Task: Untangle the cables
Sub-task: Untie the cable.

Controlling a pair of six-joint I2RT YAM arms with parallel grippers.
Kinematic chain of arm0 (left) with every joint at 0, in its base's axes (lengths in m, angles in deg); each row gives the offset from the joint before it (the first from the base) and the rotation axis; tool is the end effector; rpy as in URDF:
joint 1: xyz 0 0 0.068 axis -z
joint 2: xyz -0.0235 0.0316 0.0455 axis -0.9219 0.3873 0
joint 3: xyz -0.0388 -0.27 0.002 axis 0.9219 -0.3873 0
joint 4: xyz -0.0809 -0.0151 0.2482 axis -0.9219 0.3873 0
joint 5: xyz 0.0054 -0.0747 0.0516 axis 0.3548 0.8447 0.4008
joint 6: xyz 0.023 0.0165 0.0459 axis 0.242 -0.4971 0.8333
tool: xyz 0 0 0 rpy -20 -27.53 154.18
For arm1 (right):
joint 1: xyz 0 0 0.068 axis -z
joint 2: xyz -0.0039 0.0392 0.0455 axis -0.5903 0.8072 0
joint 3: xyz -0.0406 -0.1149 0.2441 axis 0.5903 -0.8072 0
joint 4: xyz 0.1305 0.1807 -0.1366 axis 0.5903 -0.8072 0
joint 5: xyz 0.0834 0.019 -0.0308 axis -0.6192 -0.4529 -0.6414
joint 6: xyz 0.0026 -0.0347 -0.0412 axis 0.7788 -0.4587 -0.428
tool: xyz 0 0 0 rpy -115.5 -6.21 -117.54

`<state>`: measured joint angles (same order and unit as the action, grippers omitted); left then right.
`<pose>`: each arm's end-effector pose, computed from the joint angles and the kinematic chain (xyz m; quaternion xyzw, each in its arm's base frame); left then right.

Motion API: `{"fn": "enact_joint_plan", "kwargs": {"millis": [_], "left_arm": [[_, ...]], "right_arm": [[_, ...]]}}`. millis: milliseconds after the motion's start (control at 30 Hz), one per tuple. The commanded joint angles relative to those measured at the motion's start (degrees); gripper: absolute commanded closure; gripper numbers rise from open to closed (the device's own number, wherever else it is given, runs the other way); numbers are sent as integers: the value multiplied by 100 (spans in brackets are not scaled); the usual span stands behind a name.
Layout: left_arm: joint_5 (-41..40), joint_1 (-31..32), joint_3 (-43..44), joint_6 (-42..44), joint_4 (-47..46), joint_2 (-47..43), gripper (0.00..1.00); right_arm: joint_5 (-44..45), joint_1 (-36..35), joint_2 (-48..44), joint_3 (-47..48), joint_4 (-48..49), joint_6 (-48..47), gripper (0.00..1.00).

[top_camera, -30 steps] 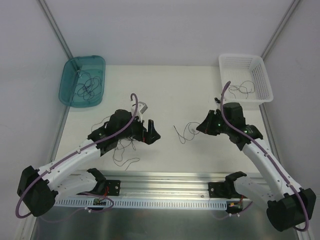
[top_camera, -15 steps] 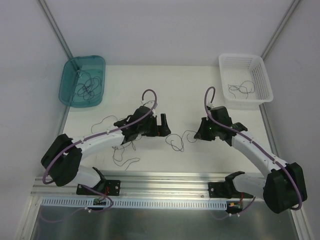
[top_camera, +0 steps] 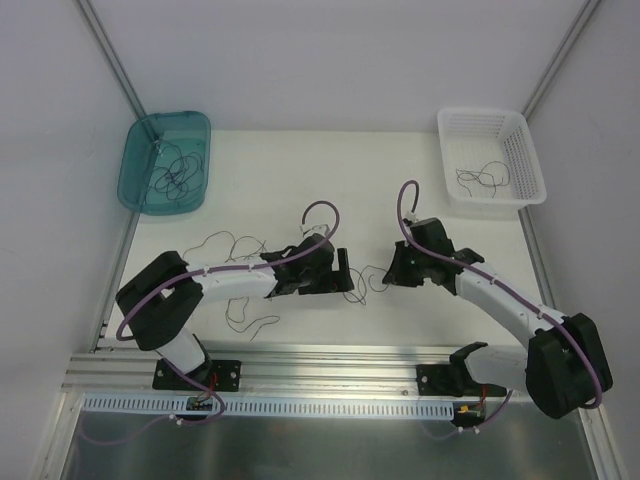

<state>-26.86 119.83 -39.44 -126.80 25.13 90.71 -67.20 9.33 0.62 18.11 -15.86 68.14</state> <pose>0.1991 -0.2583 0.1791 0.0127 0.9121 -0.3081 0.2703 0.2088 0.1134 0.2105 -0.1217 0.9233 0.2133 0.2953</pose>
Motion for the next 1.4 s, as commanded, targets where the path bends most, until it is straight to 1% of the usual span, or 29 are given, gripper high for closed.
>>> {"fn": "enact_joint_plan", "kwargs": {"millis": [0,67,100,267,300,400,433,500,533,567,600,633,667,700,733,800,900,933,1033,1167,1233,1333,1367], "left_arm": [[-664,90,272,-230,132,193,12],[-823,117,395,-265,167,282,14],[-946,126,456,-282,306,430,18],[-1123,178,729,-361,606,800,28],[-1140,187,755,-362,659,897,34],[-1193,249,826,-344,852,1038,44],[-1263,283,843,-309,974,1073,54],[-1351,354,949,-256,1124,1169,62],[-1378,372,993,-204,1203,1213,71],[-1439,389,1071,-177,1326,1240,75],[-1483,415,1107,-151,1406,1310,82],[-1509,416,1160,-116,1502,1337,92],[-1527,416,1177,-98,1529,1354,98],[-1606,424,1186,-72,1564,1355,100],[-1650,416,1204,-19,1591,1363,100],[-1807,416,1230,77,1670,1258,100],[-1992,416,1283,341,1722,995,100],[-2124,416,1301,498,1731,907,100],[-2335,416,1388,903,1758,494,100],[-2459,285,1625,1316,1925,-129,100],[-2337,126,1739,1483,2012,-349,100],[-1941,-313,1871,1677,2065,-807,100],[-1740,-453,1915,1730,2118,-1051,100]], "right_arm": [[83,-144,44,-37,261,144,99],[127,-198,79,-46,305,179,99],[136,-241,88,-55,314,196,99],[197,-391,149,-46,331,232,98],[197,-408,141,-55,331,240,98],[224,-444,123,-55,331,266,96],[241,-461,105,-55,323,267,95],[250,-479,53,-64,296,284,94],[250,-470,26,-64,288,284,93],[259,-488,0,-55,261,284,91],[268,-479,-35,-64,235,293,90],[268,-479,-105,-46,183,302,88],[276,-496,-158,-29,156,293,87],[294,-488,-211,-29,121,293,86],[303,-488,-315,-20,86,276,82],[399,-497,-430,15,-64,241,78],[470,-514,-755,77,-301,118,56],[470,-514,-843,94,-432,82,41],[540,-523,-1265,191,-748,-111,21],[689,-532,-1950,366,-1232,-418,10],[812,-532,-2389,472,-1504,-594,5],[979,-523,-2952,551,-1803,-770,0],[1006,-523,-3110,560,-1857,-805,3]]}}
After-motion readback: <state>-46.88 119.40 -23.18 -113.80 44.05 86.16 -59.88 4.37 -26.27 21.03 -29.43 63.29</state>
